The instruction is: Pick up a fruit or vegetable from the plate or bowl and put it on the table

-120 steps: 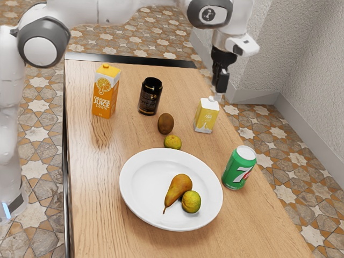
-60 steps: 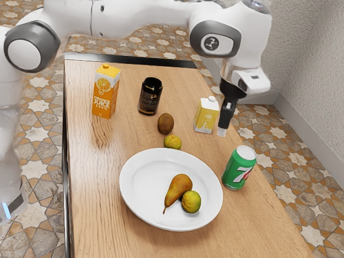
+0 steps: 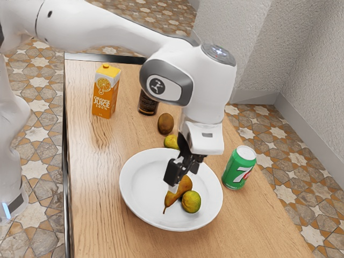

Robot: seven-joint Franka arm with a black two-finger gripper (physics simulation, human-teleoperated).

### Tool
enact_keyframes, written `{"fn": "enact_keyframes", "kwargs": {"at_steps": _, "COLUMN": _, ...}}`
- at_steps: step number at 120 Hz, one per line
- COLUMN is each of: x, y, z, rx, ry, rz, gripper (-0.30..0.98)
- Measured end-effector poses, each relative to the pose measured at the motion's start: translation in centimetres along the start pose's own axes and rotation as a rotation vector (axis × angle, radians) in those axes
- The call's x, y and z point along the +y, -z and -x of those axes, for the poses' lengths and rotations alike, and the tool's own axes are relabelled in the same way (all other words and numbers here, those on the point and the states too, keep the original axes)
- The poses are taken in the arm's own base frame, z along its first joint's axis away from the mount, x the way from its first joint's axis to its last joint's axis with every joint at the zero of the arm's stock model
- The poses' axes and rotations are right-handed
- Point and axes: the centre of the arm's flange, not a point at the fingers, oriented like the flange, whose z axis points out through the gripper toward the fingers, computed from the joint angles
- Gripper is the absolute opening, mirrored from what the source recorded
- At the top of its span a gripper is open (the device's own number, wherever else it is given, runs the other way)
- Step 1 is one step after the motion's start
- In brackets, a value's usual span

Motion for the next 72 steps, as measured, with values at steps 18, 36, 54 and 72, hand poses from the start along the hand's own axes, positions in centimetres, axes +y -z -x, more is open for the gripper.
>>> {"fn": "enact_keyframes", "kwargs": {"at_steps": 18, "x": -1.8, "y": -1.2, "z": -1.4, "rx": 0.008, "ry": 0.007, "rz": 0.002, "gripper": 0.69}}
{"fn": "enact_keyframes", "kwargs": {"at_steps": 36, "x": -6.7, "y": -3.1, "z": -1.4, "rx": -0.003, "ry": 0.068, "rz": -0.01, "gripper": 0.69}}
{"fn": "enact_keyframes", "kwargs": {"at_steps": 54, "x": -10.9, "y": -5.0, "z": -0.4, "rx": -0.016, "ry": 0.129, "rz": -0.01, "gripper": 0.69}}
{"fn": "enact_keyframes", "kwargs": {"at_steps": 72, "x": -10.3, "y": -5.8, "z": -0.9, "rx": -0.011, "ry": 0.11, "rz": -0.008, "gripper": 0.69}}
